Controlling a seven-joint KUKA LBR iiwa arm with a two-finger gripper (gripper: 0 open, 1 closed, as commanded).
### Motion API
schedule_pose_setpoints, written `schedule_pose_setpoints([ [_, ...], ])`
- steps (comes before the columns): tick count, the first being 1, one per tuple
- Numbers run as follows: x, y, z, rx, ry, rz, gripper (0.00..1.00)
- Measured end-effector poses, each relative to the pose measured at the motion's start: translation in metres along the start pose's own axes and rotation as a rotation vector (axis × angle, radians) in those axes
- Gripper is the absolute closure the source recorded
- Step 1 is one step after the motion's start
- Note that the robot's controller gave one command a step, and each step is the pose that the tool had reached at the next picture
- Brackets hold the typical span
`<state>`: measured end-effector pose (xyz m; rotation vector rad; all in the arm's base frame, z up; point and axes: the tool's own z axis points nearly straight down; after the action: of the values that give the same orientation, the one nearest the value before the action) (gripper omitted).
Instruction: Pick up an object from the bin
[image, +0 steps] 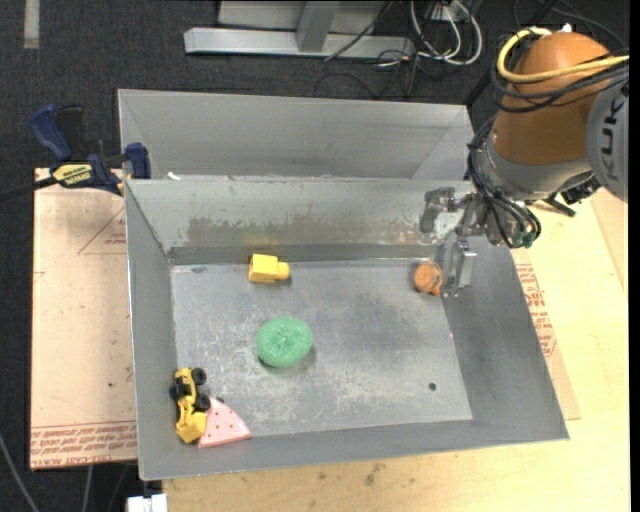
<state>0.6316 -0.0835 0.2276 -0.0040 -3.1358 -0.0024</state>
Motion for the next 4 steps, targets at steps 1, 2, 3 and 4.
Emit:
schedule_pose_setpoints([
  [1, -0.001, 0.0, -0.005, 0.001, -0.008, -0.002, 0.0],
  [2, 0.018, 0.05, 0.04, 0.002, -0.012, 0.032, 0.0],
  [3, 0.0, 0.073, 0.064, -0.003, -0.008, 0.009, 0.0],
  [4, -0.01, 0.104, 0.11, 0.002, -0.012, -0.02, 0.0],
])
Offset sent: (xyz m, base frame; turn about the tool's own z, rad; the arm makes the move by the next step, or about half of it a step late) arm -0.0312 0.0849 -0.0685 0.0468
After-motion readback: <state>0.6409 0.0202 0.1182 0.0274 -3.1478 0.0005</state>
